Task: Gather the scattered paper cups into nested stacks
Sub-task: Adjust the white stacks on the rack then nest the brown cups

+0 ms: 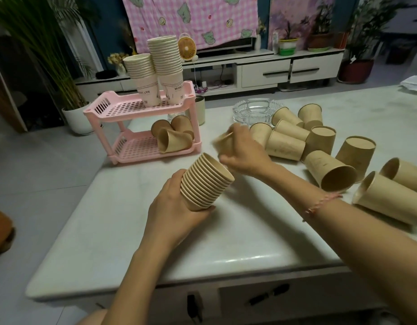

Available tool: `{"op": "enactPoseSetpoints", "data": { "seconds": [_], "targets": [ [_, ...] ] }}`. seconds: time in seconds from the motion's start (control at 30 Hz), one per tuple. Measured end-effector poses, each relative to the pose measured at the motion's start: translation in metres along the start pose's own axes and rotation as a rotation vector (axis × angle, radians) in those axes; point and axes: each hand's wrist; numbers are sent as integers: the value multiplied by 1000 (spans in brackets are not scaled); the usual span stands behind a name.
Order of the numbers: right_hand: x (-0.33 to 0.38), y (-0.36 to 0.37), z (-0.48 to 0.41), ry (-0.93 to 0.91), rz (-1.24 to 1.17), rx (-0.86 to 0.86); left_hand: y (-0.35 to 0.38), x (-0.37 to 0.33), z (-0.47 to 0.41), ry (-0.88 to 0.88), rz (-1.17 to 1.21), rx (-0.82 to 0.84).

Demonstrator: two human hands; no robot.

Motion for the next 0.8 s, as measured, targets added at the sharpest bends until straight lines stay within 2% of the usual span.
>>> {"op": "enactPoseSetpoints", "data": {
  "seconds": [0.07, 0.1, 0.13, 0.2, 0.3, 0.47, 0.53, 0.67, 0.73, 0.8],
  "targets": [
    [8, -12, 9, 247, -472, -400, -2, 1, 0, -30, -15, -34],
    [14, -19, 16, 327, -656, -545, -2, 1, -1, -43, -17, -46],
    [22, -23, 26, 375, -800, -591, -1, 0, -1, -50, -16, -52],
    [38, -24, 48, 404, -965, -479, 2, -3, -1, -39, -17, -35],
    [52, -17, 73, 367, -941, -273, 7, -9, 2, -8, -23, 8],
    [46, -32, 80, 252, -633, -250, 11, -15, 5, -25, 108, -15],
    [45, -40, 86, 154, -543, -243, 14, -19, 7, 1, 84, 22],
    [46, -44, 103, -127, -343, -41, 20, -23, 9, 59, 26, 66],
    [39, -49, 109, -136, -319, 15, 22, -25, 10, 100, -3, 86],
    [27, -62, 112, -71, -370, 1, 24, -28, 12, 138, -22, 116]
  ]
}}
Point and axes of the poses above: each hand's wrist, its own z-axis away from the middle knuckle, its own y-axis out of the palm, x = y × z, and after that the axes turned 6 degrees about -x, right-handed
